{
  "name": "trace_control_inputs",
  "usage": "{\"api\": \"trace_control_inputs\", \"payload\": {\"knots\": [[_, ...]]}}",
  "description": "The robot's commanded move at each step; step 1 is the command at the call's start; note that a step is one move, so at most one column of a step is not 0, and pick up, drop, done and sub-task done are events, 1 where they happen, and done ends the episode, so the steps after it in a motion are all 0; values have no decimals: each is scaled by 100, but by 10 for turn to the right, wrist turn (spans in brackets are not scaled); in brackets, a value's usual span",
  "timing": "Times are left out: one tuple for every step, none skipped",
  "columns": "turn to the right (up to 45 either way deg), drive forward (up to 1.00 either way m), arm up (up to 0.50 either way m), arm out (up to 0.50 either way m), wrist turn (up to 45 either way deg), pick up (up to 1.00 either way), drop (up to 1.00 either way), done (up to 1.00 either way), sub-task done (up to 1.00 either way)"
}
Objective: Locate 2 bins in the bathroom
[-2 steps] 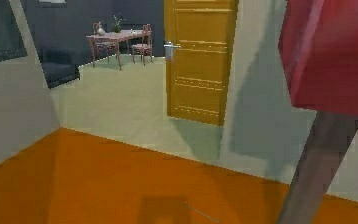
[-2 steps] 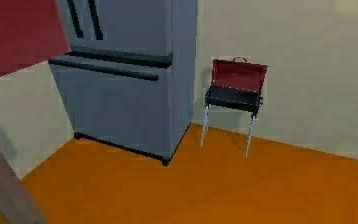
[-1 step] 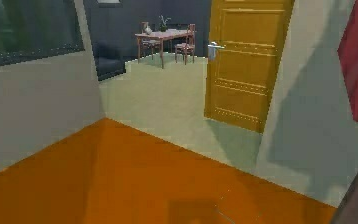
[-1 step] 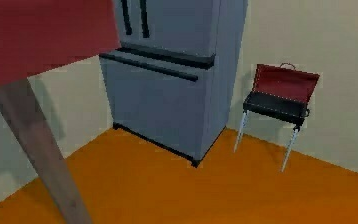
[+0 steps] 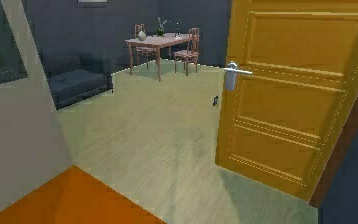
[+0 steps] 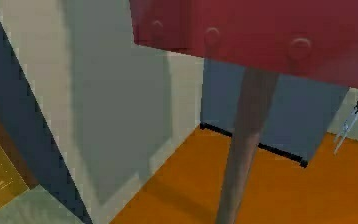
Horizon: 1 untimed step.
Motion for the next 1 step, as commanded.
{"api": "trace_control_inputs", "payload": {"knots": [[0,100,0,0,0,0,0,0,0]]}}
